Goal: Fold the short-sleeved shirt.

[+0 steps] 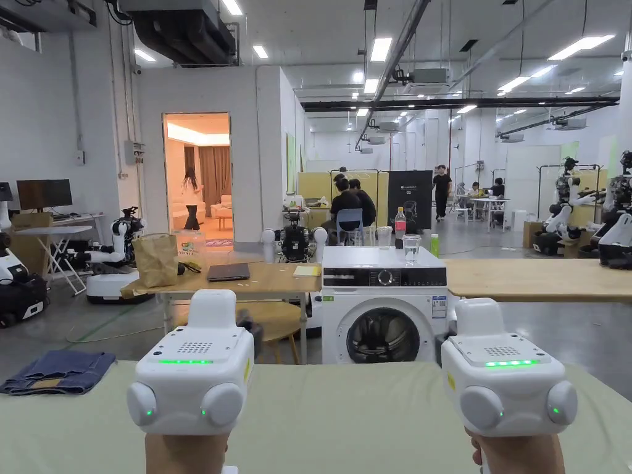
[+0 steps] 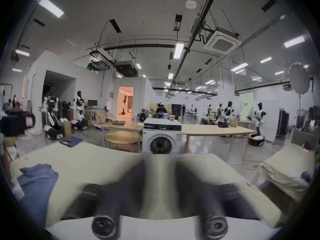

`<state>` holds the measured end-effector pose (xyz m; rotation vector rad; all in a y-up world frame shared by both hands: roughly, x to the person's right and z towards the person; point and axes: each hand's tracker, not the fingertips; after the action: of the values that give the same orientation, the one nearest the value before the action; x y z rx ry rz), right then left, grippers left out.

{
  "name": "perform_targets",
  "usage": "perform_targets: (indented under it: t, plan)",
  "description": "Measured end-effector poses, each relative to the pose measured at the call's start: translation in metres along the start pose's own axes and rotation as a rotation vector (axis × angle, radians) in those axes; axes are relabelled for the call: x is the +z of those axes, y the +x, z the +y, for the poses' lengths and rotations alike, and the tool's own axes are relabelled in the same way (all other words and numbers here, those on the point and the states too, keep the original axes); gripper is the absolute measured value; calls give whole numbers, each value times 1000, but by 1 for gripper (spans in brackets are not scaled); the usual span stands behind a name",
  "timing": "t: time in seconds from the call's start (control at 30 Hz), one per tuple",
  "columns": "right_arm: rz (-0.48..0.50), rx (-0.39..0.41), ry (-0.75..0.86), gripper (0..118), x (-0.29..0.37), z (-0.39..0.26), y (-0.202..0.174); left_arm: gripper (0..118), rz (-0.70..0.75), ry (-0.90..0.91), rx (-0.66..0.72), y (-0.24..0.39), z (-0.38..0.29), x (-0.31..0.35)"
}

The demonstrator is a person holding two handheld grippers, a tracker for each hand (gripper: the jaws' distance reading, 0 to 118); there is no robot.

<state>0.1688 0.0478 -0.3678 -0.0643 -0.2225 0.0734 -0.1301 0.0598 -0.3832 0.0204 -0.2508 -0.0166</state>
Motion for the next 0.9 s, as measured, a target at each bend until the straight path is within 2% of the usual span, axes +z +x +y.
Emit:
perform_targets:
  t: [0.03, 0.07, 0.23, 0.37, 0.43, 0.57, 0.63, 0.8, 0.9]
  plan:
    - [31, -30, 7, 0, 0, 3, 2, 0, 36, -57, -59, 5, -3, -4]
    - [60, -51, 12, 0, 0, 4, 7, 0, 40, 34, -32, 3, -4, -2]
    - [33, -41, 11, 0, 0, 3, 8, 0, 32, 37, -10, 1, -2, -2]
    - [43, -93, 9, 0, -2, 4, 10, 0, 39, 36, -16, -2, -2, -2]
    - [42, -65, 18, 0, -4, 6, 2, 0, 45, 23, -15, -11, -3, 2]
    - [152, -21, 32, 0, -5, 5, -56, 0, 157, 18, -62, -51, -8, 31]
    - [240, -24, 47, 0, 2, 2, -100, 0, 233, 13, -91, -80, -11, 55]
    - [532, -12, 31, 0, 35, -8, -225, 0, 444, -25, -160, -156, -20, 136]
    - [651, -47, -9, 0, 59, -25, -271, 0, 487, -97, -192, -184, -32, 168]
